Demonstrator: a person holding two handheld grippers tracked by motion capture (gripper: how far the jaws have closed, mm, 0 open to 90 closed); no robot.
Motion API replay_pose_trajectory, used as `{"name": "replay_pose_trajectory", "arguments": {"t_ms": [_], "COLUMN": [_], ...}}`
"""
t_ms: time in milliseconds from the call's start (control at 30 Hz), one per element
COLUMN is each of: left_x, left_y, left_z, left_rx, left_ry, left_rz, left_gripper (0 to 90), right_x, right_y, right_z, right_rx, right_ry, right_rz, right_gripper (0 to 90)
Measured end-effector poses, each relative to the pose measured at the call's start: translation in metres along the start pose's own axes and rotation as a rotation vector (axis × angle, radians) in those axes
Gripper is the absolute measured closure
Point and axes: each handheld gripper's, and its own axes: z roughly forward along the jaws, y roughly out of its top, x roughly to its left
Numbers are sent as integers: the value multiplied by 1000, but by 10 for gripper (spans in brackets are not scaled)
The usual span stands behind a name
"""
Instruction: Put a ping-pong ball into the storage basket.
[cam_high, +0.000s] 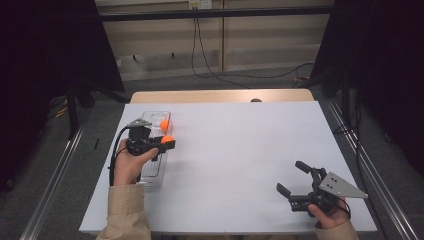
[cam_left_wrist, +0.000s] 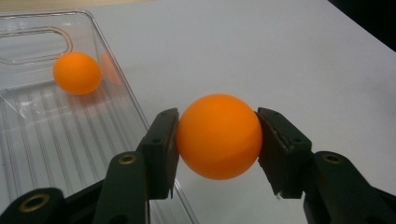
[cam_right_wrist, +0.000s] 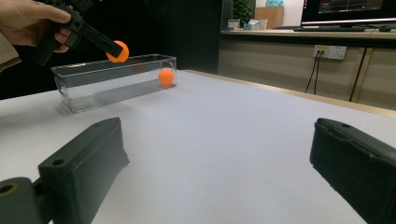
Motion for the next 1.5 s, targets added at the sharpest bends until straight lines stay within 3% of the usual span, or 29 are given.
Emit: {"name": "replay_pose_trajectory", "arguments": {"t_ms": [1500], "left_x": [16], "left_y": [-9], "left_z": [-11], "left_rx": [-2], "left_ry": [53], "left_rz": [-20], "left_gripper": [506], "right_x": [0], "right_y": [0], "right_z": [0], "right_rx": [1], "right_ry": [-1], "right_rz": [0], "right_gripper": [26]}}
